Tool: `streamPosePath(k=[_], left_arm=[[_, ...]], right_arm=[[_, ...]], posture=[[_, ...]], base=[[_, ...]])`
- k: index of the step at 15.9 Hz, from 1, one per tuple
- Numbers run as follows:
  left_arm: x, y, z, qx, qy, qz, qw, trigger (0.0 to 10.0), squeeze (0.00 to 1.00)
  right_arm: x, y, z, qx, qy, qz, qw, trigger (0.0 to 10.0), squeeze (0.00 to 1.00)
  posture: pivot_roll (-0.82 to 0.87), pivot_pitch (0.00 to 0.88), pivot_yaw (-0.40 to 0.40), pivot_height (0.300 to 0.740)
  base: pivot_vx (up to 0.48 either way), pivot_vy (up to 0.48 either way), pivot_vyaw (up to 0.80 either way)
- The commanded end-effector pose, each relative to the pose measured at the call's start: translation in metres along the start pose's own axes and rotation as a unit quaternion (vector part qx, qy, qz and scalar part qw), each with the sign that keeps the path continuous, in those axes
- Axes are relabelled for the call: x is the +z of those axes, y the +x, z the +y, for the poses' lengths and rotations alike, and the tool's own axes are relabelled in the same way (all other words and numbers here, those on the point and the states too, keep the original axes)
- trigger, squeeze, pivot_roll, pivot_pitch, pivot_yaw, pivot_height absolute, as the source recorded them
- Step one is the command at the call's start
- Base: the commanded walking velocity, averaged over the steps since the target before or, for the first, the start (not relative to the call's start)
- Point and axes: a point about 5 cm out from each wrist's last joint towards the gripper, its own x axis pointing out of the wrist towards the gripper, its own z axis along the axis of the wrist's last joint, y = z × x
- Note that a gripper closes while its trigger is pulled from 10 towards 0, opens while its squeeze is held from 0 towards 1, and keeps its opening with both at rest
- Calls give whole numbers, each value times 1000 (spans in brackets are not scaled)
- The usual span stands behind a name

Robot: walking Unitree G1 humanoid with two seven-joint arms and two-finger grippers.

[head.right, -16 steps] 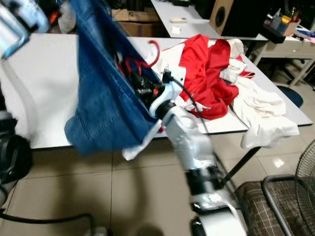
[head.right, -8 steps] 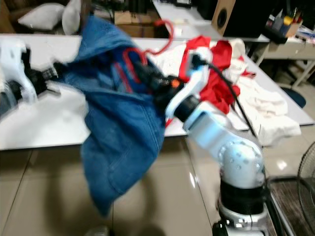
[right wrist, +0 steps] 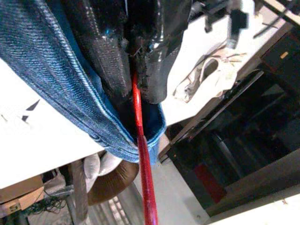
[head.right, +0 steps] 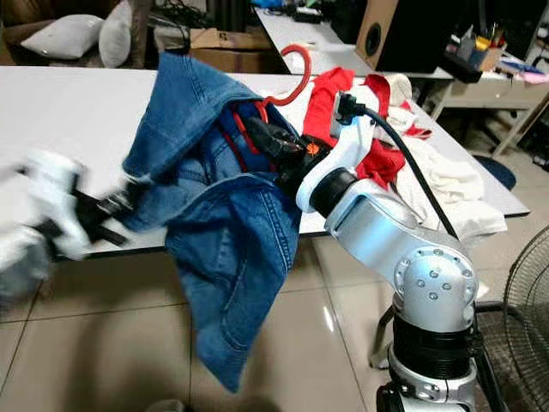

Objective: Hang hanger

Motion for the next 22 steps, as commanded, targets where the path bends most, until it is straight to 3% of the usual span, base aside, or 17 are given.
streamPosePath(k=[1,2,3,4,7,9,10,12,13,14,15,17,19,20,22], left_arm=[[-21,8,-6,16,-7,39,999,10000,0],[-22,9,-10,6,-15,34,999,10000,0],[-22,7,-15,-9,-17,33,999,10000,212],[-21,4,-21,-31,-28,29,999,10000,1000],[-25,-3,-16,-24,-22,31,999,10000,1000],[-29,-16,-11,-19,-24,36,999,10000,1000],[-36,-36,-10,-18,-34,48,998,10000,1000],[-37,-62,-7,-1,-28,35,999,10000,1000],[-35,-66,-6,-4,-32,26,999,10000,1000],[-26,-75,-3,1,-41,-6,999,10000,620],[-14,-85,2,20,-45,-38,998,10000,0],[-3,-90,-2,28,-16,-39,999,10000,0],[-6,-73,-33,-7,-10,-37,999,10000,0],[-15,-63,-41,1,-7,-29,1000,10000,0],[-25,-53,-46,30,-5,-17,999,10000,0]], right_arm=[[12,-8,3,2,2,-37,999,10000,0],[8,-10,3,2,2,-28,1000,10000,0],[5,-12,3,1,4,-23,1000,10000,0],[-1,-14,3,1,13,-13,1000,10000,0],[-15,-16,-1,-13,12,14,1000,10000,0],[-19,-18,-1,-12,14,21,1000,10000,0],[-23,-19,-2,-4,22,31,999,10000,0],[-34,-23,-5,4,17,60,998,10000,0],[-36,-24,-4,7,11,66,998,10000,0],[-39,-27,-3,16,-5,85,996,10000,0],[-43,-30,-2,30,-18,104,994,10000,0],[-45,-34,-4,39,-40,120,991,10000,0],[-54,-43,-11,27,-79,144,986,10000,0],[-56,-46,-13,20,-86,146,985,10000,0],[-57,-49,-19,5,-85,142,986,10000,0]], posture=[[53,0,-77,740],[48,0,-68,740],[48,0,-61,740],[46,0,-52,740],[55,0,-28,740],[75,0,-22,740],[110,0,-25,740],[131,0,-31,740],[133,0,-32,740],[143,0,-46,740],[146,0,-54,740],[152,0,-59,740],[134,0,-38,740],[129,0,-43,740],[109,0,-26,740]], base=[[0,0,0],[0,0,0],[0,0,0],[0,0,0],[0,0,0],[0,0,0],[0,0,0],[0,0,0],[0,0,0],[0,0,0],[0,0,800],[0,0,800],[0,0,800],[0,0,800],[0,0,800]])
